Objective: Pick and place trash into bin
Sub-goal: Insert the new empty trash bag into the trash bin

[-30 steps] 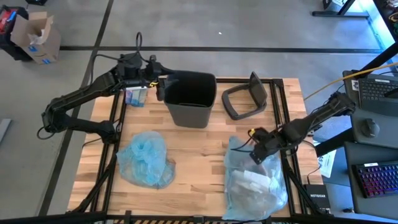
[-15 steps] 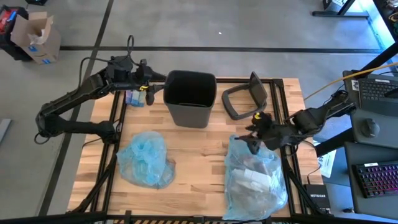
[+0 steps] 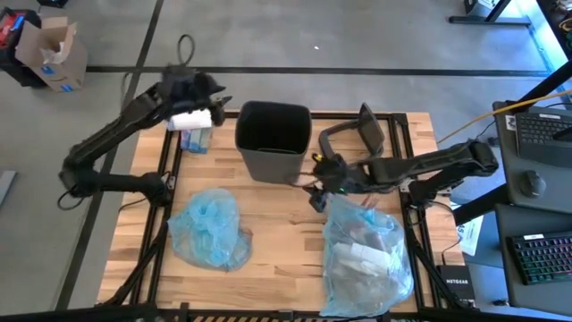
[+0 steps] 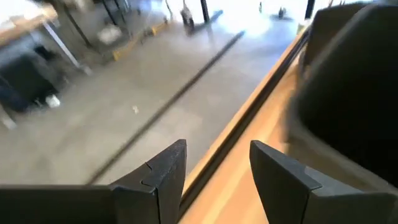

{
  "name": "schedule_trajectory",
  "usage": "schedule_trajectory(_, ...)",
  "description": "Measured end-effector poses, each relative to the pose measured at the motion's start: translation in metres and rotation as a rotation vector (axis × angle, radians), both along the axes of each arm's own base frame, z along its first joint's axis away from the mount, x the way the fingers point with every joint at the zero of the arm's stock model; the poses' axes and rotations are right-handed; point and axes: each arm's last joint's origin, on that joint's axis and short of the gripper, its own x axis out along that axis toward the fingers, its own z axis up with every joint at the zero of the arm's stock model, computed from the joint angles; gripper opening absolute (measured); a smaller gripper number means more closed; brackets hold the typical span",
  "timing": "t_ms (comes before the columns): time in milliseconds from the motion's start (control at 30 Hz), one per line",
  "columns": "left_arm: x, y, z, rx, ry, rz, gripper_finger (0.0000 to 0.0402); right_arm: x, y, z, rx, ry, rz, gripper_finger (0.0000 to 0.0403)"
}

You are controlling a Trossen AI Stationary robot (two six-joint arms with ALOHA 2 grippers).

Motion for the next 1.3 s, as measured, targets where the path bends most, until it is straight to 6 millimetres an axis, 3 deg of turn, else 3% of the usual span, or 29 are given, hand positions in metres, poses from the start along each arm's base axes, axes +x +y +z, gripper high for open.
schedule_trajectory(200,0.014,0.045,-0.023,-0.050,-0.012,-0.042,0.0170,0.021,-0.025,-0.015,0.008,-0.002,-0.038,0.0252)
schedule_trajectory(333,0.020,0.058,-0.040,-0.138,-0.010,-0.160,0.0170,0.026,-0.036,-0.019,-0.008,-0.013,-0.125,0.0252)
schedule_trajectory(600,0.021,0.045,-0.049,-0.286,0.005,-0.341,0.0170,0.024,-0.056,-0.021,-0.081,0.023,-0.188,0.0252)
schedule_trajectory(1033,0.011,0.010,-0.051,-0.481,0.102,-0.402,0.0170,0.018,-0.108,-0.019,-0.235,0.101,-0.208,0.0252)
schedule_trajectory(1300,0.022,-0.012,-0.051,-0.531,0.134,-0.463,0.0170,0.016,-0.138,-0.015,-0.315,0.086,-0.188,0.0252)
